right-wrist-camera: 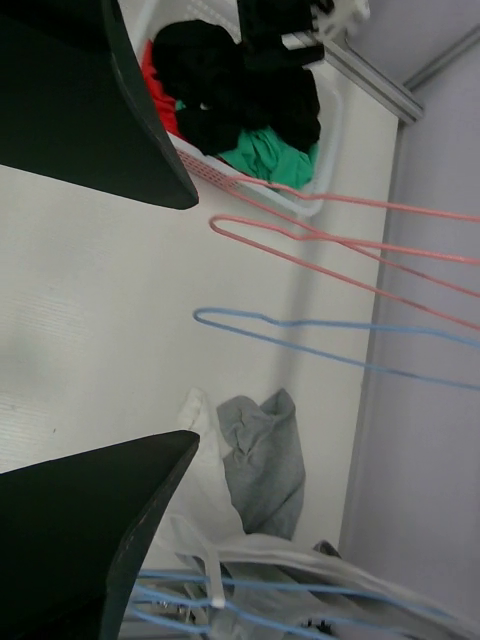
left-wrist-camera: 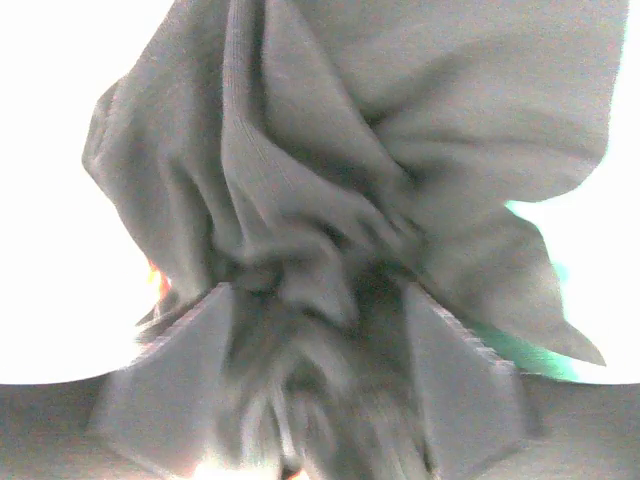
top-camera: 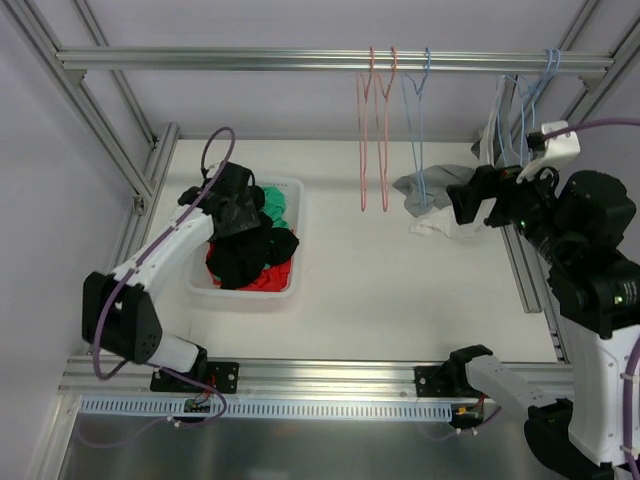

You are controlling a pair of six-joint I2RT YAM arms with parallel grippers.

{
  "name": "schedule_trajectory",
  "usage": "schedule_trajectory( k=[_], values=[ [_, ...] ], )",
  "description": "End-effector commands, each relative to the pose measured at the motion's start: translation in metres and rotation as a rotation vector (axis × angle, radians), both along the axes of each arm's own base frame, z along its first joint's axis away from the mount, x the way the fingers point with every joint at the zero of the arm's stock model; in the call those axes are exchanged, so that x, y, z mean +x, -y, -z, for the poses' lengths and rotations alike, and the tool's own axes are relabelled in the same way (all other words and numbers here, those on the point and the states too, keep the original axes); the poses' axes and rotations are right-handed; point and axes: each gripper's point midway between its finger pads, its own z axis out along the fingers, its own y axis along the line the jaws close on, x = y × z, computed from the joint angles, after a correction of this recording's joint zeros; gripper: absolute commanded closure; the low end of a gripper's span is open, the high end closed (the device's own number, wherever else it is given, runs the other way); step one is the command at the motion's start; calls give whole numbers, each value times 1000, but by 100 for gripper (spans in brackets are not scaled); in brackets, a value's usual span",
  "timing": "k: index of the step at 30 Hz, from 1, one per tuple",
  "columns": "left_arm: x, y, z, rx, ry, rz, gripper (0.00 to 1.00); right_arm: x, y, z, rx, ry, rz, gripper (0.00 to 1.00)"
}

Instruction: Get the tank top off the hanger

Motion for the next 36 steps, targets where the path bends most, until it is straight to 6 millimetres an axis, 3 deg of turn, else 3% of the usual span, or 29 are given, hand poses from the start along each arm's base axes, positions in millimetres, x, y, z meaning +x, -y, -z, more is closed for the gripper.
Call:
schedule_trajectory(
  k=[1,2,3,4,5,6,8,9,10,12,14,17,21,23,32,36],
  values=[
    [-9,12,-56,-129,150,49,26,29,25,-4,-91,-47,145,1],
    [-15,13,-76,-160,206,64,6,33,35,-18,-112,-18,190,0],
    [-19,17,-86,-197,229,84,1,40,39,-20,-129,-19,210,1],
    [-24,19,-94,-220,252,98,1,57,42,-15,-156,-51,236,1],
    [-29,20,-104,-237,278,117,1,63,52,-27,-163,-26,279,0],
    [-38,24,-122,-278,328,148,1,82,54,-20,-206,-59,290,0],
    [-52,27,-147,-323,401,200,1,99,74,-23,-236,-66,375,1],
    [-57,31,-155,-349,420,226,1,104,80,-32,-241,-48,394,4],
    [-65,40,-164,-395,431,280,1,120,84,-24,-251,-80,405,6],
    [-82,49,-180,-454,468,357,1,131,95,-29,-223,-77,413,11],
    [-100,61,-189,-502,483,474,1,147,106,-19,-200,-113,418,14],
    [-121,65,-187,-504,500,587,1,161,116,-12,-224,-135,434,18],
    [-128,50,-150,-416,475,584,1,167,121,-7,-236,-148,426,21],
    [-132,47,-143,-407,478,590,1,172,120,1,-237,-166,403,24],
    [-134,43,-107,-373,409,586,1,186,135,14,-266,-199,456,31],
    [-135,44,-100,-376,391,593,1,194,125,25,-234,-226,400,39]
  ],
)
